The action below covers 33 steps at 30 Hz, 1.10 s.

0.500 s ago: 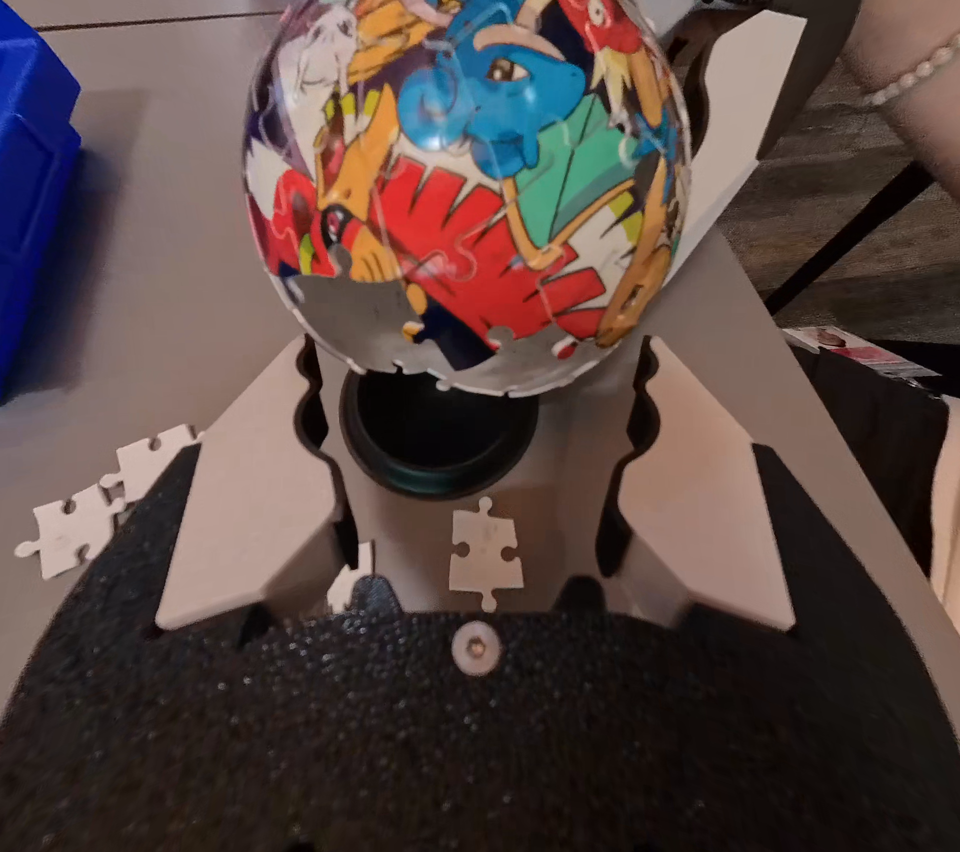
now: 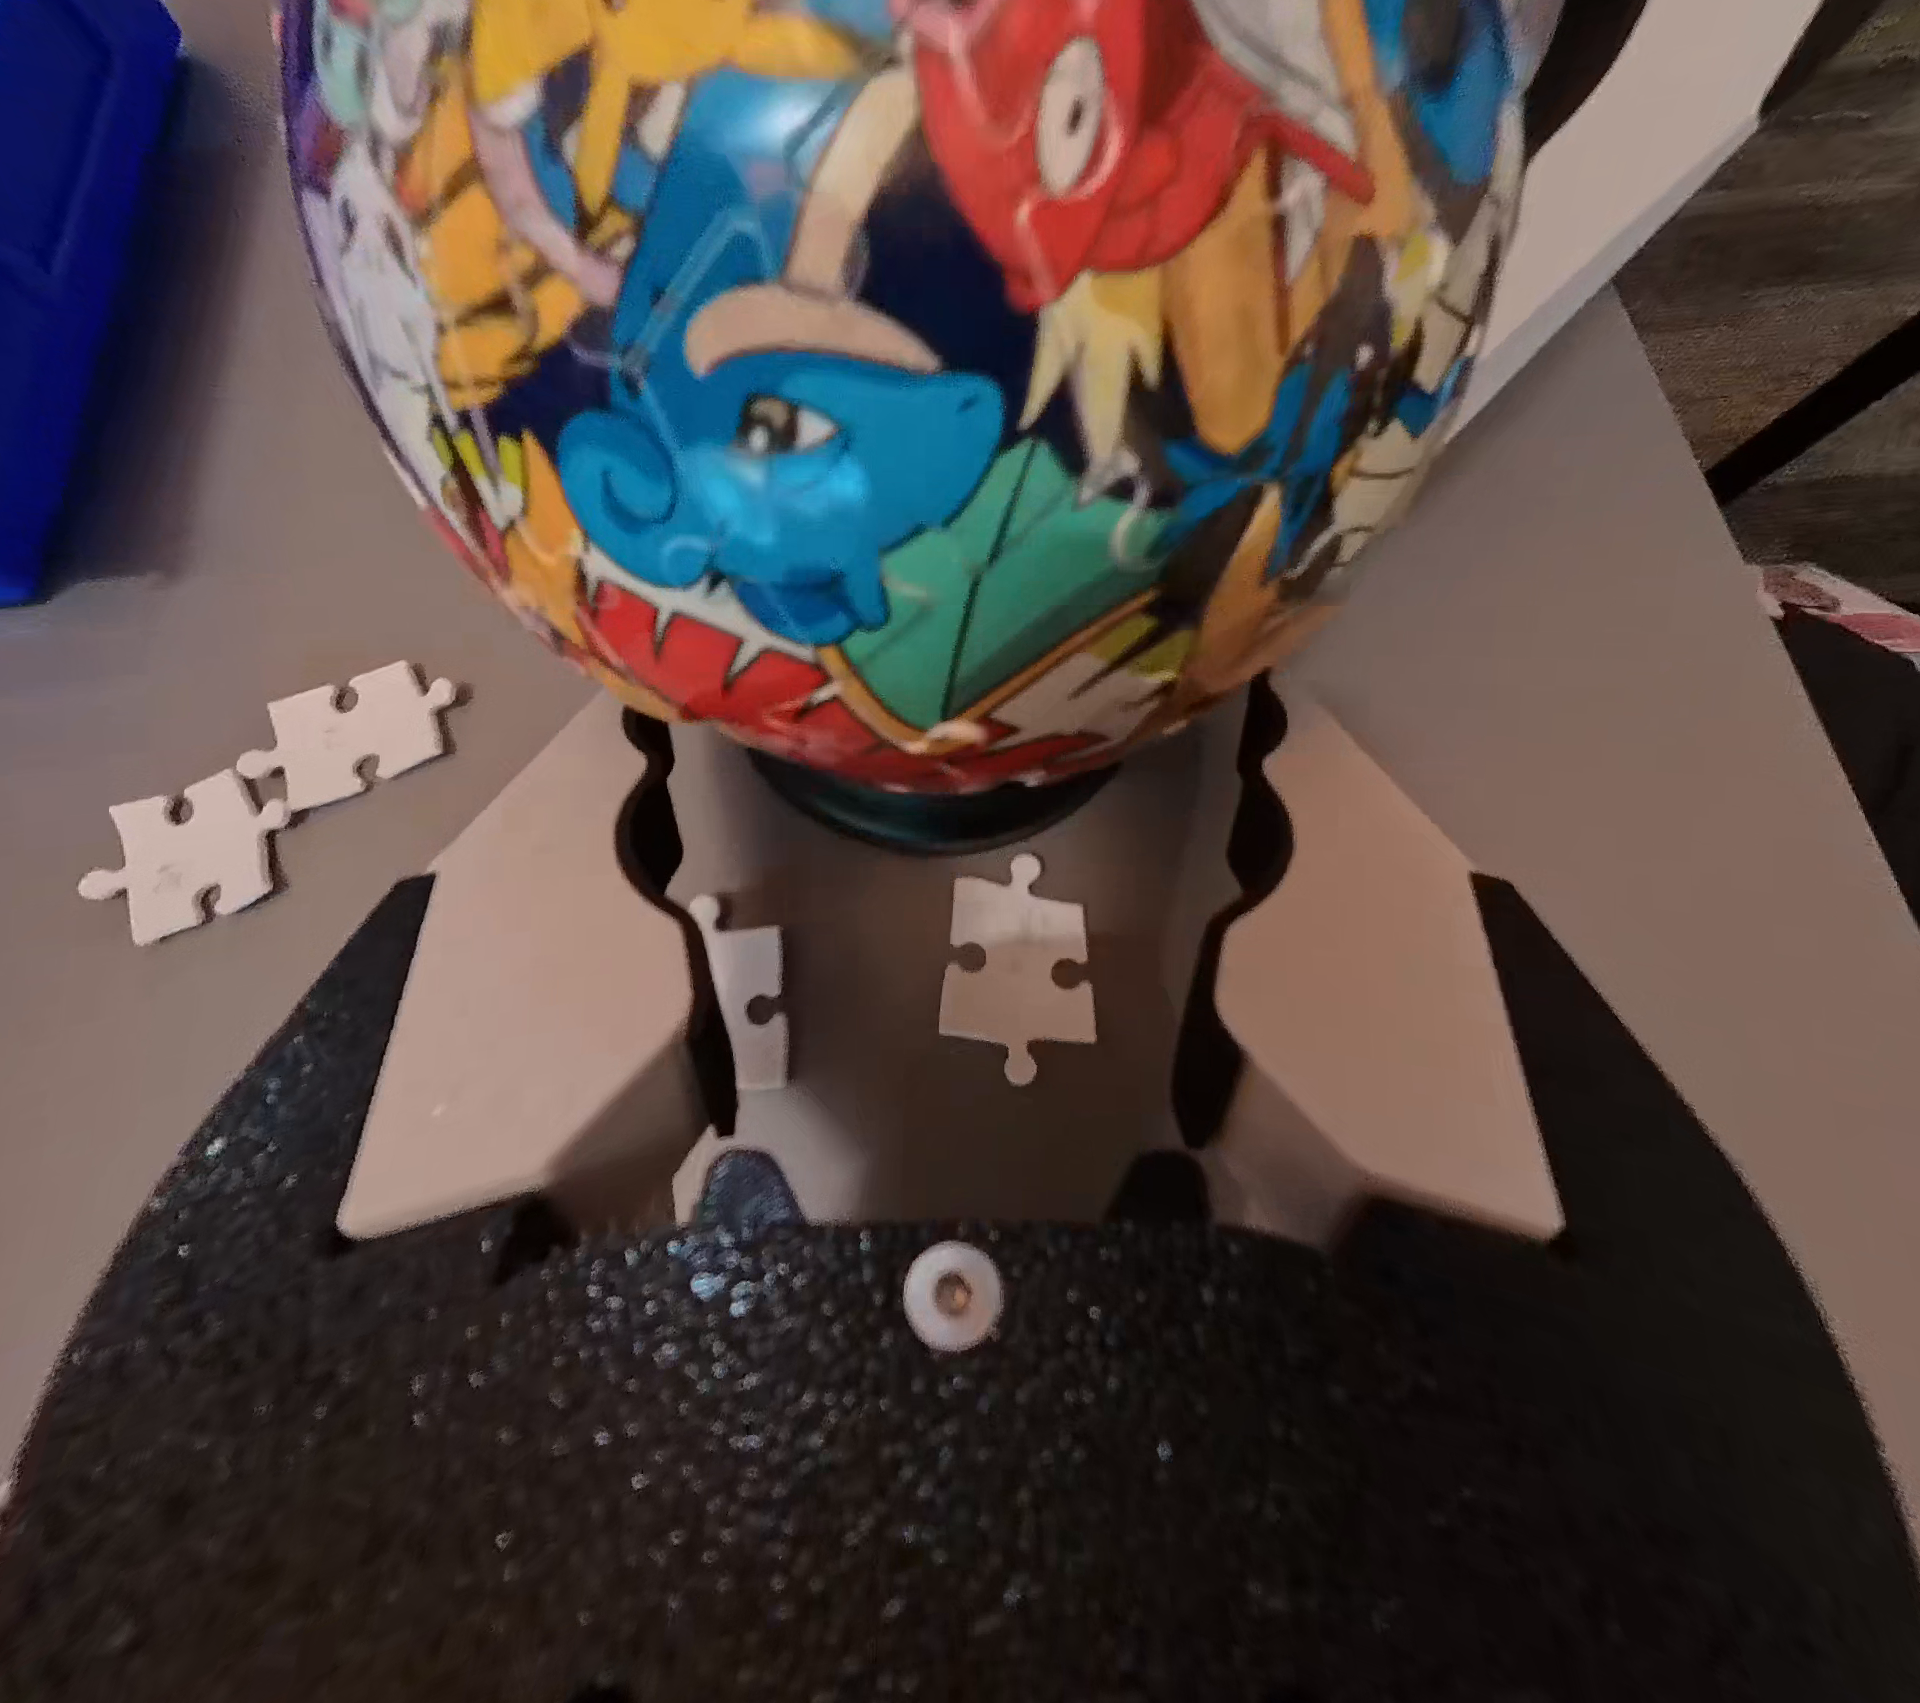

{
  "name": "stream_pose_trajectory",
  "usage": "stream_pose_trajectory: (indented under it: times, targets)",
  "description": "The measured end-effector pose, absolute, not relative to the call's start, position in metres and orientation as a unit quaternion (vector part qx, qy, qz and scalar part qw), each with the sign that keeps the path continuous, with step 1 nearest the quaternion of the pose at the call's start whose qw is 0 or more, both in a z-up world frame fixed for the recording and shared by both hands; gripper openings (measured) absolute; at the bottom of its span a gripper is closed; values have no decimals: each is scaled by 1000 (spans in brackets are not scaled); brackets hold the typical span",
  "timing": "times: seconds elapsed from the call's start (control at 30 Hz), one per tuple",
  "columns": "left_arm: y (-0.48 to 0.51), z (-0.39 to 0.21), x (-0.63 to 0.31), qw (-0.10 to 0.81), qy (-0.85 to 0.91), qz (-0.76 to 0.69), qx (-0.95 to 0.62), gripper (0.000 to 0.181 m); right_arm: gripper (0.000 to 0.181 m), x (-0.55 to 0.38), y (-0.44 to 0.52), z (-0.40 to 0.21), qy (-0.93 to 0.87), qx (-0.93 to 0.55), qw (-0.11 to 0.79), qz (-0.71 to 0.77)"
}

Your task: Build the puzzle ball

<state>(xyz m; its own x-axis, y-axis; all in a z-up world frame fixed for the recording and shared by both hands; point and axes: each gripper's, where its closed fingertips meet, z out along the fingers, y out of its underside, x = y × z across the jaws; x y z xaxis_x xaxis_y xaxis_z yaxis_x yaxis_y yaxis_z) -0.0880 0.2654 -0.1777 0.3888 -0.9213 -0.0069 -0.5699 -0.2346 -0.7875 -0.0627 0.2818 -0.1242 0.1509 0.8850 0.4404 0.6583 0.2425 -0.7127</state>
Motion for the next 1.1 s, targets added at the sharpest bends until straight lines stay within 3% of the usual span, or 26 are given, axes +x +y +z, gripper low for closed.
stream_pose_trajectory:
  times: [0.37, 0.6, 0.83, 1.0, 1.1]
  targets:
    - [263, -169, -103, 377, 509, -219, -743, 100, 130, -73, 280, -128, -664, -608, 428, 77]
    - [263, -171, -102, 369, 507, -215, -749, 99, 139, -91, 268, -94, -687, -554, 469, 31]
    - [258, -165, -100, 368, 511, -222, -745, 98, 130, -92, 272, -121, -772, -495, 393, -71]
    - [254, -173, -109, 341, 527, -225, -745, 100, 131, -87, 276, -122, -780, -478, 396, -69]
    - [251, -173, -119, 331, 548, -228, -734, 91, 130, -86, 277, -121, -776, -484, 403, -48]
